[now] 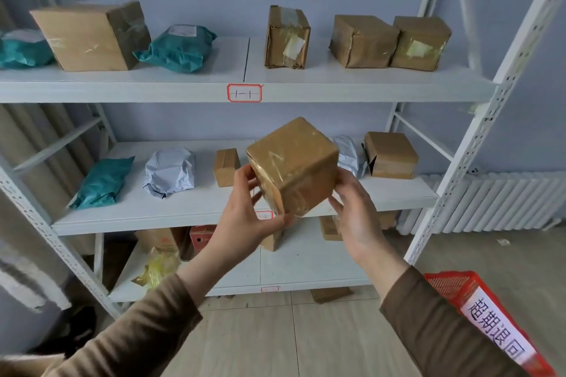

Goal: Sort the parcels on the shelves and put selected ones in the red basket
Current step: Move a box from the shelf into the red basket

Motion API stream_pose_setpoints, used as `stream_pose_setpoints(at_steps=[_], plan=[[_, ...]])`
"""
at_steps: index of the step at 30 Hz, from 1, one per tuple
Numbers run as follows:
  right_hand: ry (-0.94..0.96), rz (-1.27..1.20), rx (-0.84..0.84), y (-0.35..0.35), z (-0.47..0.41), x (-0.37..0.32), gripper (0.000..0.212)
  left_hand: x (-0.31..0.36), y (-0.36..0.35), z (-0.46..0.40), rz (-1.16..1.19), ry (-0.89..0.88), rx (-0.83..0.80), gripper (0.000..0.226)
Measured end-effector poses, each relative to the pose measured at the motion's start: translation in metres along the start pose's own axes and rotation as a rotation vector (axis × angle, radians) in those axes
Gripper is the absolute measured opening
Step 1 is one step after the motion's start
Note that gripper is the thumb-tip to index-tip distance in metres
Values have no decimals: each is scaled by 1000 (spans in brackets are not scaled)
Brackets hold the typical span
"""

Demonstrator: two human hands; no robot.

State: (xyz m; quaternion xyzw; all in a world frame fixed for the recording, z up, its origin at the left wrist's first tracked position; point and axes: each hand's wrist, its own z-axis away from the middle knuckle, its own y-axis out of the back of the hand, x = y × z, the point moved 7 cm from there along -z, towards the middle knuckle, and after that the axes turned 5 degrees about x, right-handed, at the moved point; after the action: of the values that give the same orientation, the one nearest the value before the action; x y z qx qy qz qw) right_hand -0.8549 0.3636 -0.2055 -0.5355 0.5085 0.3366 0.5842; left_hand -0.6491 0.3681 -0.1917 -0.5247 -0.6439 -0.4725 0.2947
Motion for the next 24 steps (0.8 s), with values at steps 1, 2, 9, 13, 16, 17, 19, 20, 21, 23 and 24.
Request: stream_pose_setpoints(at_steps=[1,2,9,13,16,17,19,20,21,23,24], plan=[[-36,-56,9,1,-2,3,28,3,1,1,-86,-123,34,93],[-68,-116,14,2,-3,7,27,7,3,1,-171,-240,65,94],[-91,-124,-136,-19,1,1,59,5,18,1,-503,-897,248,66],[29,65,-219,-44,15,-9,44,-28,34,-11,-379,-794,281,98],[114,99,-216,-53,19,-6,48,-43,35,-14,-273,-711,289,114],[137,102,-211,-53,19,-6,48,-47,34,-16,-281,-700,300,116],[143,117,-214,-53,18,-4,43,-52,32,-18,-312,-693,309,116],[128,132,-225,-54,18,-4,43,-53,31,-19,-344,-705,307,114],[99,147,-236,-53,16,-3,46,-53,30,-19,-389,-727,302,110],[24,152,-270,-53,14,2,54,-52,29,-22,-472,-746,285,102],[-15,140,-288,-53,13,6,57,-51,27,-24,-492,-745,266,102]])
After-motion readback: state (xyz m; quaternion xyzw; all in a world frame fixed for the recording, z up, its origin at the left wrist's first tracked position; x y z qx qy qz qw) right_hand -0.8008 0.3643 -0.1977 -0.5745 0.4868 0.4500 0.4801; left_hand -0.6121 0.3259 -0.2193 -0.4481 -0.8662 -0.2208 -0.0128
